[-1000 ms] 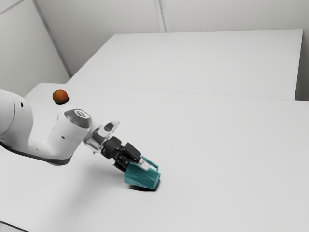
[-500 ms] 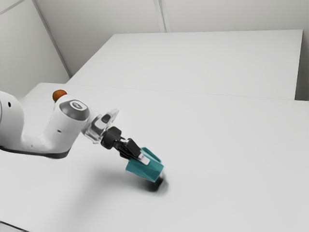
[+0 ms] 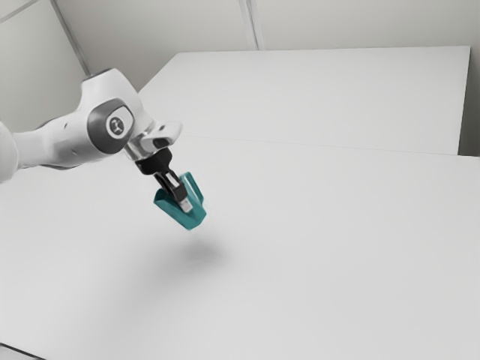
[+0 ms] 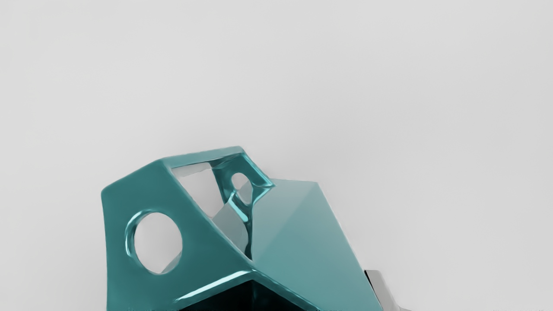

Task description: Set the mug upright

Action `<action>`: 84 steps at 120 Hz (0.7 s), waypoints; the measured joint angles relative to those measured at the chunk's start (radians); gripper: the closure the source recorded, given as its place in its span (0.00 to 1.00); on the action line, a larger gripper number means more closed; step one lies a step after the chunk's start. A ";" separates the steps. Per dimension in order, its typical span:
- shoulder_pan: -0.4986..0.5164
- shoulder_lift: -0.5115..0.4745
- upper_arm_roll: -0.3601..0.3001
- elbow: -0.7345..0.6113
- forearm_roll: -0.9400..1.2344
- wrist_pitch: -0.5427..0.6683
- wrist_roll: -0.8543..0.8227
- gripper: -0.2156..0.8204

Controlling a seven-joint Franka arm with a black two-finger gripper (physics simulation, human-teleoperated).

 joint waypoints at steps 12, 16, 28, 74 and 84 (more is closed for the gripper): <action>-0.002 0.017 -0.005 0.008 0.122 0.042 -0.066 0.96; -0.003 0.035 -0.005 0.008 0.149 0.057 -0.086 0.96; -0.003 0.081 -0.007 0.001 0.212 0.094 -0.140 0.96; -0.003 0.162 -0.010 -0.023 0.281 0.148 -0.282 0.96; -0.003 0.166 -0.011 -0.023 0.280 0.151 -0.301 0.90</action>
